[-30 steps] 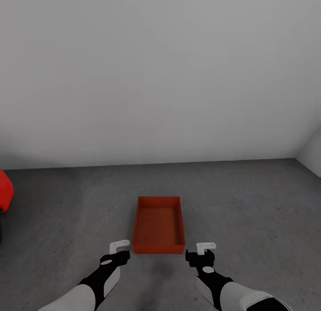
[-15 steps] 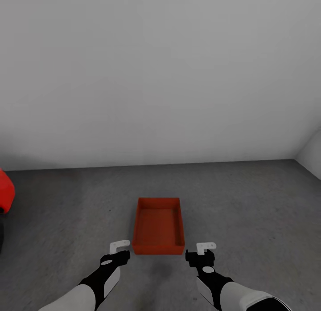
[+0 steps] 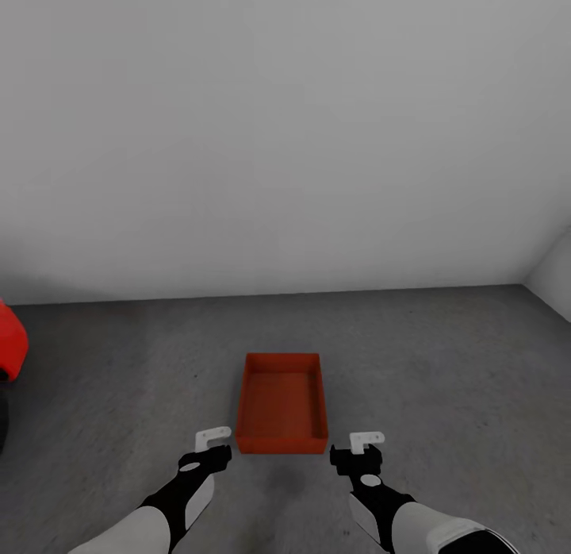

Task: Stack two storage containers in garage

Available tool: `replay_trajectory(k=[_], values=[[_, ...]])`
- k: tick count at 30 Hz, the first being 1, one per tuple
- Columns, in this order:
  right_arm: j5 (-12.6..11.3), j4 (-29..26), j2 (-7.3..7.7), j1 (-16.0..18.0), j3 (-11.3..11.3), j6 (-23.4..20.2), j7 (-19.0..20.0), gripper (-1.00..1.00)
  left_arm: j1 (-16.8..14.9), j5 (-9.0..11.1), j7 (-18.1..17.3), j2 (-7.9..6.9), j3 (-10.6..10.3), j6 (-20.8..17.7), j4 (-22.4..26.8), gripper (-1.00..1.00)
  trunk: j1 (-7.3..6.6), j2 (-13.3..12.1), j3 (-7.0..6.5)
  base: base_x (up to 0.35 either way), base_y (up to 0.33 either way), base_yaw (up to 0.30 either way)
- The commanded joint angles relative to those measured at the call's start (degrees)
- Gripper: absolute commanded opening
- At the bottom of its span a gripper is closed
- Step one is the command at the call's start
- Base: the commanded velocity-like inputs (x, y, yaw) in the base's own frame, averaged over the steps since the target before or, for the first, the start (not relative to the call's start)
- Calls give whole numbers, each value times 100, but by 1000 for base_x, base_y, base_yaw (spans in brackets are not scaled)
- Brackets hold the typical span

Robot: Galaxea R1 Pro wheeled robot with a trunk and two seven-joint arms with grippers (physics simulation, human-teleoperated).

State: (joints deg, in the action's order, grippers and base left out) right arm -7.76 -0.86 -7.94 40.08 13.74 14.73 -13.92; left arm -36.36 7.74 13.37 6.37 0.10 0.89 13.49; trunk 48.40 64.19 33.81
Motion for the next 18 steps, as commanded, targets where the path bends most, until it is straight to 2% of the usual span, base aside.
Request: replay_trajectory(k=[1,6,9,11,14,18], values=[[-59,7,2,3,50,20,-15,100,-2,45,17,1,-7,9,3,100,0,3,5,0,0,0],[-59,50,22,10,50,-42,-18,100,-2,54,29,-38,-34,-4,-108,100,0,3,5,0,0,0],[-59,153,44,10,52,-63,-21,100,-2,78,12,-242,-36,-18,-395,100,0,3,5,0,0,0],[-59,197,68,5,51,-70,-22,100,-2,145,2,-548,-31,-53,-798,100,0,3,5,0,0,0],[-59,232,111,-3,54,-80,-20,100,25,275,0,-810,-26,-65,-1167,100,0,3,5,0,0,0],[-54,249,127,-52,57,-89,-16,100,49,356,-1,-1038,-27,-70,-1304,100,0,3,5,0,0,0]])
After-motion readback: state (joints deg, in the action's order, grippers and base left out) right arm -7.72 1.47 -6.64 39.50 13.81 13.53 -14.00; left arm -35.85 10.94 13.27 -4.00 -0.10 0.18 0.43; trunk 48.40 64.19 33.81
